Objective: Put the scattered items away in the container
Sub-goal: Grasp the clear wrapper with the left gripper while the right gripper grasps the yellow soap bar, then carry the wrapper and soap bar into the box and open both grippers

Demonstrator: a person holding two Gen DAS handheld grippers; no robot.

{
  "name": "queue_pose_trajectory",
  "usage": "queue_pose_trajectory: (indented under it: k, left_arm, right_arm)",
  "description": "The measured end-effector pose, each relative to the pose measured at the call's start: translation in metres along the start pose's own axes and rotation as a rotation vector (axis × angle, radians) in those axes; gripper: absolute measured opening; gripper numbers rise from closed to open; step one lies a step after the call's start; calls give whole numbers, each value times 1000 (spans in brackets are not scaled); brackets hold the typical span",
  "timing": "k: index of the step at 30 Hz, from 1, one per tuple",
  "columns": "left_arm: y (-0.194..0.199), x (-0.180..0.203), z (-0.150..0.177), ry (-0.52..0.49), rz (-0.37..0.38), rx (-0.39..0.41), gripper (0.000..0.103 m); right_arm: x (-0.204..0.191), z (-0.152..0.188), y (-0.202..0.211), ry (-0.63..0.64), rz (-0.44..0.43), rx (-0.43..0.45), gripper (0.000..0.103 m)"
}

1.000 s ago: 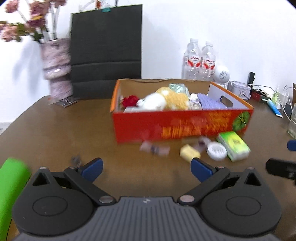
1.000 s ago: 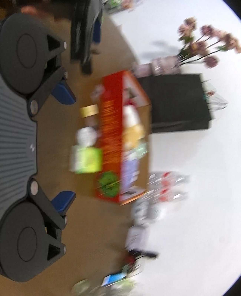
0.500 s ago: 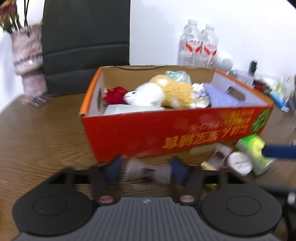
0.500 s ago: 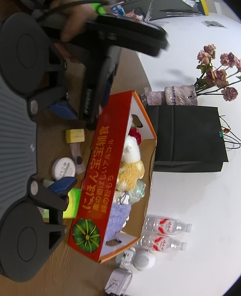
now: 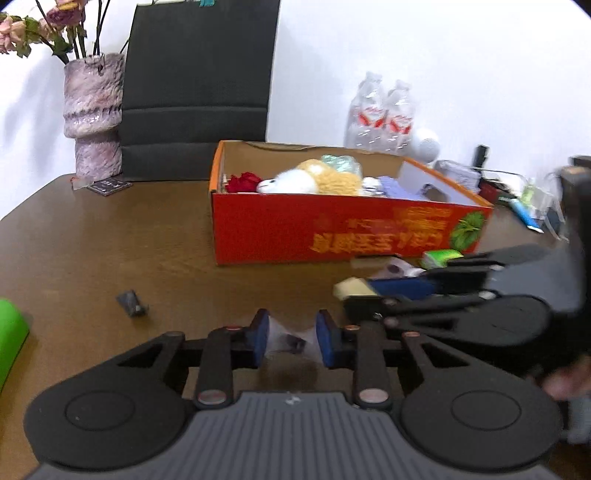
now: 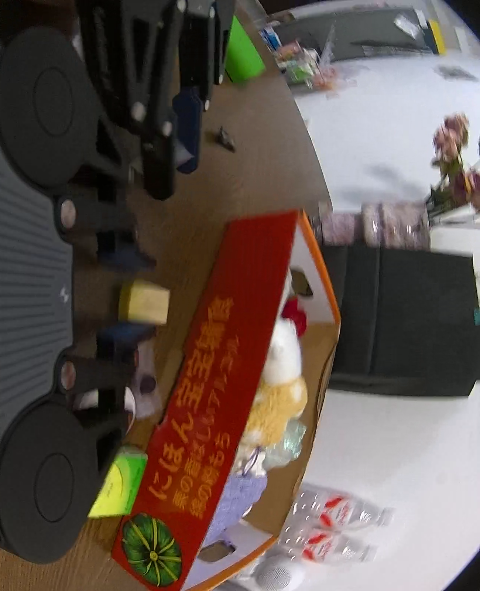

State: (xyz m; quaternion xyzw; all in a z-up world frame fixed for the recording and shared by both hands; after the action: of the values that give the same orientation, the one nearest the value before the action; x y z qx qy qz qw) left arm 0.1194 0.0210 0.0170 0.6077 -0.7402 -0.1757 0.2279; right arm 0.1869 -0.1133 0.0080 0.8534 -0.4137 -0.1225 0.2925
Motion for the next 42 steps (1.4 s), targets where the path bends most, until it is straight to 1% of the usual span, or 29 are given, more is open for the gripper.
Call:
queue_pose_trajectory:
  k: [5, 8, 9, 12, 14, 16, 18, 19, 20, 21, 22, 23, 25, 27, 28, 29, 30, 31, 32, 33, 34, 35, 36, 37, 39, 41, 42]
  left_arm:
    - [30, 8, 11, 24, -6, 59, 28]
    - [41, 5, 2, 54, 25, 85, 28]
    - [43, 4, -5, 54, 50, 88, 28]
    - [46, 4, -39, 17, 134, 101, 28]
    - [43, 7, -75, -19, 164, 120, 28]
    - [30, 10, -115, -19, 186, 107, 28]
    - [2, 17, -153, -17, 196, 75, 28]
    - [-15, 22, -167, -46, 175, 67, 28]
    - [-33, 27, -177, -82, 136, 60, 28]
    - [-55, 30, -184, -98, 109, 33, 28]
    - [-78, 31, -187, -99, 111, -31, 28]
    - [-98, 30, -187, -75, 115, -92, 28]
    - [-131, 27, -185, -17, 108, -183, 28]
    - [-155, 23, -182, 34, 107, -267, 30]
    - [-165, 21, -181, 66, 101, -307, 36]
    - [-171, 18, -180, 100, 93, -340, 52]
    - [-175, 16, -180, 115, 88, -361, 58]
    - [-176, 15, -183, 113, 77, -363, 69]
    - [-175, 14, -186, 103, 57, -357, 83]
    - [-171, 13, -190, 87, 25, -359, 89]
    - [-169, 12, -194, 78, -3, -366, 96]
    - [-164, 10, -198, 78, -21, -375, 103]
    - [-160, 9, -201, 80, -31, -389, 103]
    - [-157, 7, -204, 84, -45, -413, 103]
    - [-150, 2, -207, 106, -94, -467, 103]
    - [-140, -4, -205, 146, -160, -489, 103]
    - [-133, -7, -204, 159, -179, -492, 103]
  right_arm:
    - [-11, 7, 20, -8, 16, 37, 20]
    - [-12, 5, 54, -21, 24, 97, 20]
    - [-10, 5, 67, -34, 27, 118, 20]
    - [6, -4, 104, -78, 51, 174, 20]
    - [23, -21, 123, -94, 83, 215, 20]
    - [43, -45, 139, -111, 121, 265, 20]
    - [68, -73, 141, -136, 154, 273, 20]
    - [82, -87, 136, -157, 160, 249, 20]
    - [98, -101, 126, -185, 155, 207, 20]
    - [112, -112, 114, -211, 147, 156, 20]
    - [126, -121, 96, -226, 135, 84, 20]
    - [138, -126, 80, -247, 128, 22, 20]
    - [159, -129, 45, -291, 117, -97, 20]
    - [173, -127, 18, -338, 103, -179, 20]
    - [179, -127, 4, -360, 86, -222, 20]
    - [182, -126, -7, -379, 69, -255, 21]
    - [184, -125, -16, -394, 58, -283, 22]
    - [184, -123, -23, -404, 58, -310, 25]
    - [184, -122, -28, -407, 69, -339, 39]
    - [185, -122, -31, -406, 86, -362, 56]
    - [187, -123, -33, -407, 108, -375, 60]
    - [187, -123, -32, -409, 115, -383, 67]
    - [189, -124, -31, -417, 115, -390, 69]
    - [192, -125, -30, -434, 115, -396, 70]
    - [197, -127, -23, -461, 120, -407, 74]
    - [196, -128, -14, -463, 124, -424, 79]
    - [194, -128, -8, -457, 123, -432, 79]
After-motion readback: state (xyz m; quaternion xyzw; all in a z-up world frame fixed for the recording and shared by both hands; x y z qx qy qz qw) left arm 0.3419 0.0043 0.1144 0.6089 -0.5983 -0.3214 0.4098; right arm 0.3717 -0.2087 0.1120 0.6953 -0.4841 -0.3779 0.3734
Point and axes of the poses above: each gripper's, at about its wrist camera, not at the fingertips, and y roughly against the way its jaws point, x to its right, z to its underside, the point moved 3 cm from there along -y, roughly the way its jaws point, and after that the axes turned 3 degrees about z, right-handed, at the moved point
